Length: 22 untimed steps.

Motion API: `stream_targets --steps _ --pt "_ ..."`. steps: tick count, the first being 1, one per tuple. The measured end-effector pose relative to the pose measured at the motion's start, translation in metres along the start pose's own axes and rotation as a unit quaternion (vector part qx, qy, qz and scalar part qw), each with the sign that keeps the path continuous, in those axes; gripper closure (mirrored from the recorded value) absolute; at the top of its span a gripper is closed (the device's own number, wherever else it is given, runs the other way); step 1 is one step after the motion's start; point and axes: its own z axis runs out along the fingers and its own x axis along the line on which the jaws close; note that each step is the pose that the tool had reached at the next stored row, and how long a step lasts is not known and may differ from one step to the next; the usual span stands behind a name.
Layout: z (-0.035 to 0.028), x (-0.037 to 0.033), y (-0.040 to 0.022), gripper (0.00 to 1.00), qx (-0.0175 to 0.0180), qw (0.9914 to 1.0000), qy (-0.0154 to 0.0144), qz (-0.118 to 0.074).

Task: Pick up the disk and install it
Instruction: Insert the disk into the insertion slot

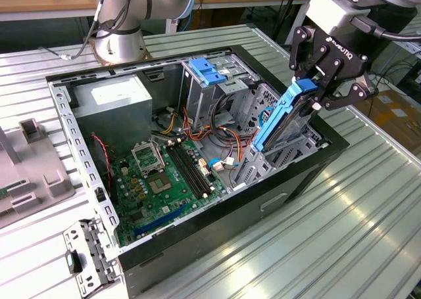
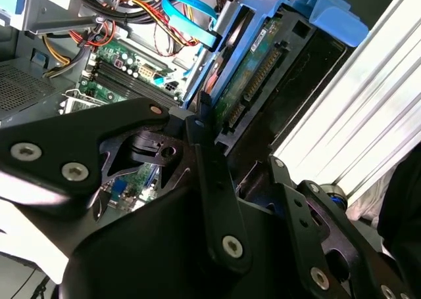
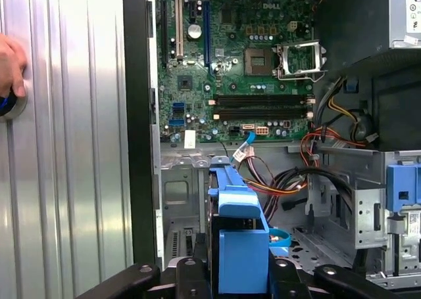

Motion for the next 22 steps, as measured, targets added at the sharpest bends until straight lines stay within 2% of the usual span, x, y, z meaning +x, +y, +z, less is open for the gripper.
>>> stream_targets --steps 7,15,17,19,22 --pt "0.0063 0.0008 0.0001 0.64 0.0 1.0 0.0 0.0" --pt "0.0071 0.0009 0.0001 0.64 0.0 1.0 -0.0001 0.0" --pt "0.007 0.0009 0.0001 0.62 0.0 1.0 0.0001 0.0" --pt "0.0071 0.0009 0.0001 0.5 0.0 1.0 0.0 0.0" --pt "0.0071 0.0009 0.0001 0.5 0.0 1.0 0.0 0.0"
